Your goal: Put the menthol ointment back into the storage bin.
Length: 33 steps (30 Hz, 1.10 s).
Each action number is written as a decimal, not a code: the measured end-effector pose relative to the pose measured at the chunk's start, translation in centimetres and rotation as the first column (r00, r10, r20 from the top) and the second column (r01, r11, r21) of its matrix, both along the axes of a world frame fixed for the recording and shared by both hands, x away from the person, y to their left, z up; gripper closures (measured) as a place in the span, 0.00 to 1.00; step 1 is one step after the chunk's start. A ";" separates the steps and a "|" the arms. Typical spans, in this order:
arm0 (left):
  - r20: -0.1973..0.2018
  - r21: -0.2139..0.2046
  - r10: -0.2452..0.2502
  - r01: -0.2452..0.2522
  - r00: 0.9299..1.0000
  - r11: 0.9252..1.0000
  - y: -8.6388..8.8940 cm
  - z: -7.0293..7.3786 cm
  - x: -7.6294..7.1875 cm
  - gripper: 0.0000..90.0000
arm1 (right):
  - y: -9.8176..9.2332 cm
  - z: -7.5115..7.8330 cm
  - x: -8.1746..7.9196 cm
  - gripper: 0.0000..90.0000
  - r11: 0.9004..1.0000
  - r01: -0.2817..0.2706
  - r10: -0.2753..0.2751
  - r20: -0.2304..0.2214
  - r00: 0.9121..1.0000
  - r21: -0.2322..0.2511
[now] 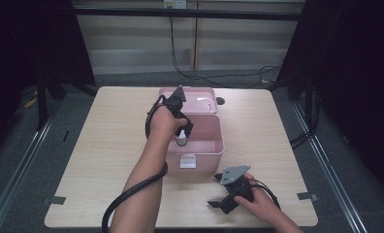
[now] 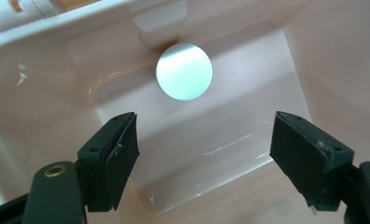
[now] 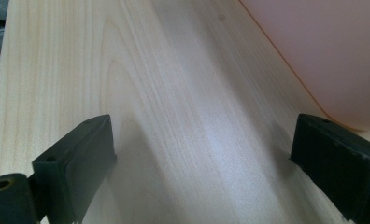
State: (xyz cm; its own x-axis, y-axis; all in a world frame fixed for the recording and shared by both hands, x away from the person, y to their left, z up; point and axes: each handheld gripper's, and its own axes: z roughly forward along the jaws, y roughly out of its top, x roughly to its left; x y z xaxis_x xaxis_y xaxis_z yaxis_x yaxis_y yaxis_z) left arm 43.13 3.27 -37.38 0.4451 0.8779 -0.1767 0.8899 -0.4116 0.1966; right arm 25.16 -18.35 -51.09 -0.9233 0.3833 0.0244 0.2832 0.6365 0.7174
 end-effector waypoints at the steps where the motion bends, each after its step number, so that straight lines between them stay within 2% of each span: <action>1: -0.006 -0.007 -0.007 0.007 1.000 1.000 0.0 0.1 -0.1 0.26 | 0.0 0.0 0.0 0.06 1.000 0.000 0.000 0.000 1.000 0.000; 4: -0.005 -0.004 -0.036 0.036 0.999 0.999 0.1 0.3 -0.4 0.26 | 0.0 0.0 0.0 0.06 1.000 0.000 0.000 0.000 1.000 0.000; 7: -0.010 -0.032 -0.056 0.055 0.998 0.998 0.2 0.6 -0.7 0.26 | 0.0 0.0 0.0 0.06 1.000 0.000 0.000 -0.001 1.000 0.000; 10: 0.000 -0.018 -0.101 0.101 0.995 0.995 0.3 1.0 -1.0 0.26 | 0.0 0.0 0.0 0.06 1.000 0.000 0.000 -0.001 1.000 0.000; 12: 0.003 -0.028 -0.113 0.113 0.994 0.993 0.4 1.3 -1.3 0.26 | 0.0 0.0 0.0 0.06 1.000 0.000 0.000 -0.001 1.000 0.000; 17: 0.030 -0.024 -0.157 0.158 0.987 0.987 0.9 2.6 -2.0 0.26 | 0.0 0.0 0.0 0.06 1.000 0.004 -0.004 -0.003 1.000 0.002; 20: 0.019 -0.030 -0.192 0.192 0.981 0.981 1.3 3.0 -2.4 0.26 | 0.0 0.0 0.0 0.06 1.000 0.004 -0.004 -0.003 1.000 0.002; 22: 0.024 -0.011 -0.218 0.218 0.976 0.976 1.5 3.3 -2.7 0.26 | 0.0 0.0 0.0 0.06 1.000 0.004 -0.004 -0.004 1.000 0.002; 24: 0.035 -0.010 -0.225 0.225 0.974 0.974 1.7 3.7 -3.0 0.26 | 0.0 0.0 0.0 0.06 1.000 0.003 -0.003 -0.001 1.000 0.003; 29: 0.033 -0.015 -0.256 0.256 0.966 0.966 2.5 4.2 -3.7 0.26 | 0.0 0.0 0.0 0.06 1.000 0.003 -0.003 -0.002 1.000 0.004; 33: 0.035 -0.020 -0.258 0.259 0.966 0.966 3.3 4.6 -4.2 0.26 | 0.0 0.0 0.0 0.06 1.000 0.003 -0.002 -0.002 1.000 0.004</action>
State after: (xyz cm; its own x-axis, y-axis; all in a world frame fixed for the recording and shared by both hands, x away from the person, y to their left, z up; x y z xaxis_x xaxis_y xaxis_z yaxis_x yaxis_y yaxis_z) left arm 38.90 6.60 -32.77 0.6620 0.7279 -0.1785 0.7470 -0.6215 0.2359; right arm 25.17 -18.33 -51.10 -0.9223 0.3855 0.0273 0.2860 0.6332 0.7192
